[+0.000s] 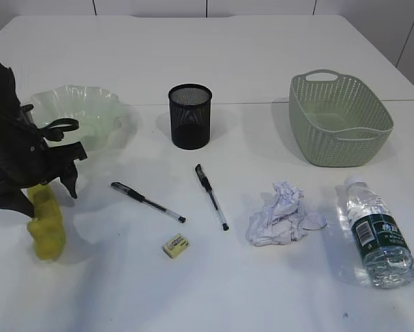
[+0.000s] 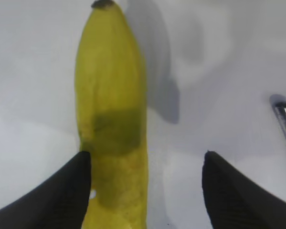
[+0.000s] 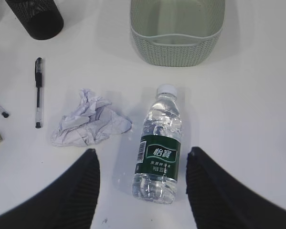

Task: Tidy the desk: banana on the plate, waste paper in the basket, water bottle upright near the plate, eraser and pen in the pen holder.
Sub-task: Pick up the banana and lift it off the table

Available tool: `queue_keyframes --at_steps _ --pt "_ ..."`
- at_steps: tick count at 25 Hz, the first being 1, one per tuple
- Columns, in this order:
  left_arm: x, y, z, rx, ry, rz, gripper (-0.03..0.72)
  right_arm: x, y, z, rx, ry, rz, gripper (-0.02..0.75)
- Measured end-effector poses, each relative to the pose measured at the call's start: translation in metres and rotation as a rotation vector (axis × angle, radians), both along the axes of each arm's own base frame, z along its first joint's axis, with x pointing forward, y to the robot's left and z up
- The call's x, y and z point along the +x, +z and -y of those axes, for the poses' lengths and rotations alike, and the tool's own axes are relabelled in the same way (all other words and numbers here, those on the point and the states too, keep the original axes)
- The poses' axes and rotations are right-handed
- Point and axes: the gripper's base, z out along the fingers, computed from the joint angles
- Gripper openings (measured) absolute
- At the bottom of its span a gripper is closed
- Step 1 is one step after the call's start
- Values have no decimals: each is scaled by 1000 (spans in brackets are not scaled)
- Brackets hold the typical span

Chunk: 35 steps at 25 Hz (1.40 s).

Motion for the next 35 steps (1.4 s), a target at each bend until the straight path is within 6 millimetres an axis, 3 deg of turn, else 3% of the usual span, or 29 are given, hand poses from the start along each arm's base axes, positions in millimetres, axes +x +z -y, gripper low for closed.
queue_keyframes --at_steps 19,28,35 --pt "-2 -5 -6 89 -32 -33 511 0 0 0 4 0 0 431" --pt "1 -6 -5 124 -197 0 501 0 0 0 4 0 0 431" --pt "2 -18 -4 140 -294 -35 498 0 0 0 4 0 0 431"
